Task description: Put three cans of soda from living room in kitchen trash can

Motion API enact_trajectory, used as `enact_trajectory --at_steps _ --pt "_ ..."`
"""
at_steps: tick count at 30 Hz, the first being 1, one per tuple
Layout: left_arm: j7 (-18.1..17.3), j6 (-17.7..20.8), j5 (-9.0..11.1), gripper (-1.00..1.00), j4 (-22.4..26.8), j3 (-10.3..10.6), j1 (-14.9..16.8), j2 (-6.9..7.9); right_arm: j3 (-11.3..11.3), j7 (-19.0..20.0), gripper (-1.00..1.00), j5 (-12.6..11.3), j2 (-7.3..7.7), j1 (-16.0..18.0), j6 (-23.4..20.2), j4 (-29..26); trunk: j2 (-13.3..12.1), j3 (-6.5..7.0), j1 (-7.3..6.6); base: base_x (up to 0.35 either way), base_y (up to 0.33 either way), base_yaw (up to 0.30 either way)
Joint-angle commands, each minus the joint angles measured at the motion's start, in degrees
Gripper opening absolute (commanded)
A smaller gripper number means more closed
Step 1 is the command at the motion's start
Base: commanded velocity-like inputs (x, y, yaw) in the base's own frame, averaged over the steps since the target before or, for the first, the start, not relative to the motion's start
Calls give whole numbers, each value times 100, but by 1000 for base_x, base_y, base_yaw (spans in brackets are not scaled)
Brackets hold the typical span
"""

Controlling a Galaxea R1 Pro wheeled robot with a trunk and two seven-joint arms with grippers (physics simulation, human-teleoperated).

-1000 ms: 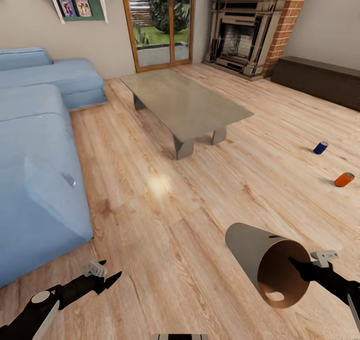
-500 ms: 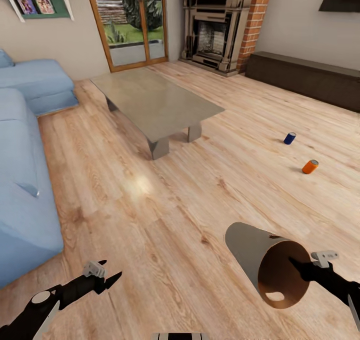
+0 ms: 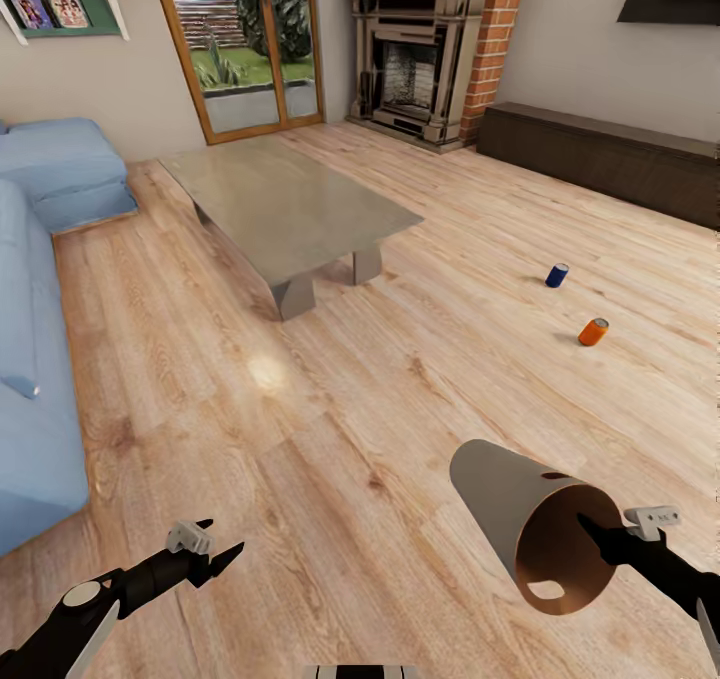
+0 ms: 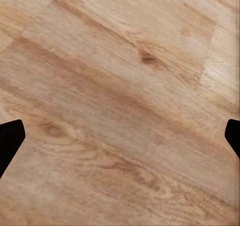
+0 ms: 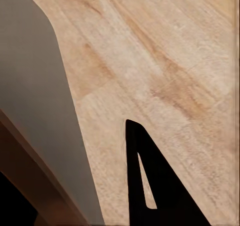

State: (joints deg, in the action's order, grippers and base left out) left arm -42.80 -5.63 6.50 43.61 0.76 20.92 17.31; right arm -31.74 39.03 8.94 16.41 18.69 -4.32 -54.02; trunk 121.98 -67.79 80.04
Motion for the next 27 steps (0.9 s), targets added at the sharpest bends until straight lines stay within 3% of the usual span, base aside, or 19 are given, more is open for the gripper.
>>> enact_trajectory --at_steps 1,12,17,20,22,27 --pt "0 0 -2 100 0 1 -1 0 -2 39 -100 -51 -5 3 -12 -4 0 3 0 86 -289 -161" --pt "2 -70 -4 100 -3 0 -1 0 -35 38 -100 -59 -21 3 -19 0 0 38 0 158 -256 -223" --pt "239 -678 18 100 -399 -14 -1 -12 -50 -17 -100 -47 -92 3 95 111 0 65 0 189 -240 -218" --pt "547 -940 10 100 -558 7 -1 -15 -80 -38 -100 -43 -98 3 690 509 0 84 0 196 -238 -199" --pt "690 -1302 -15 100 -688 25 -1 -14 -120 -186 -100 -42 -66 3 1866 1272 0 98 0 194 -238 -195" --pt "797 -1434 -24 100 -885 36 -1 -15 -156 -465 -100 -37 -30 3 2376 1706 0 131 0 178 -242 -194"
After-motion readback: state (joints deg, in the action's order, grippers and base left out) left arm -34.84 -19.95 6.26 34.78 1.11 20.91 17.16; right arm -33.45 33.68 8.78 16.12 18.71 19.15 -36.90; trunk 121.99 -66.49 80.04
